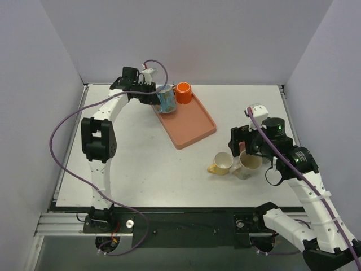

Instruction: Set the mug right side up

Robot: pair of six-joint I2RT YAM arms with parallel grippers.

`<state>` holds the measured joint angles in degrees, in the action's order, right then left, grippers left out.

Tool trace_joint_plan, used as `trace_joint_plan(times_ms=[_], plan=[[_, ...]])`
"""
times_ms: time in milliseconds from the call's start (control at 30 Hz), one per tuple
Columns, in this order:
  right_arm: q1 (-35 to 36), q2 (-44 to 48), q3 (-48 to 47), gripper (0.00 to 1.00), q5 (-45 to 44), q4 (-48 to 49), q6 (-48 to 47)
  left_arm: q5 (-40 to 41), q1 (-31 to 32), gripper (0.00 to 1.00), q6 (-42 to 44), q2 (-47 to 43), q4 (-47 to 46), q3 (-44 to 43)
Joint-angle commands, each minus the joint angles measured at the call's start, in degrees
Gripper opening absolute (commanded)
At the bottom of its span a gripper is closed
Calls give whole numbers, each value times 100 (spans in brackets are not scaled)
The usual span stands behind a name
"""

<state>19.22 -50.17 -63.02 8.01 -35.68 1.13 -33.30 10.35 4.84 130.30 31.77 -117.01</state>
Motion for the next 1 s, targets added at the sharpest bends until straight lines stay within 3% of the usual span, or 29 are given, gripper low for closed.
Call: trace_joint_plan(times_ms=[0, 167, 400, 533, 600, 767, 867, 967], plan=[[801, -220, 53, 98, -484, 1270, -15, -721, -24, 0, -2062, -1540, -275, 502], [1592, -598, 413, 97, -722, 2737, -454, -1458, -15, 0, -3960, -2412, -1023, 1610], [1672, -1038, 862, 95, -652, 4938, -447, -2364, 257, 0, -5651, -3282, -1594, 2234], [1646, -1065, 1037, 94, -581, 6105, -219, -2611, 459, 0, -7072, -3704, -2735, 2840], [1585, -1161, 994, 94, -607, 6248, -122, -2743, 547, 0, -7766, -3828, -3648, 3156], [1436, -1425, 774, 92, -546, 6222, -113, -2805, 784, 0, -8025, -3986, -4117, 3281], [1067, -1504, 906, 91, -258, 6677, 449, -2858, 811, 0, -8060, -4047, -4170, 3246], [759, -1837, 679, 82, 33, 7030, 1116, -2928, 907, 0, -8174, -4056, -4328, 3299]])
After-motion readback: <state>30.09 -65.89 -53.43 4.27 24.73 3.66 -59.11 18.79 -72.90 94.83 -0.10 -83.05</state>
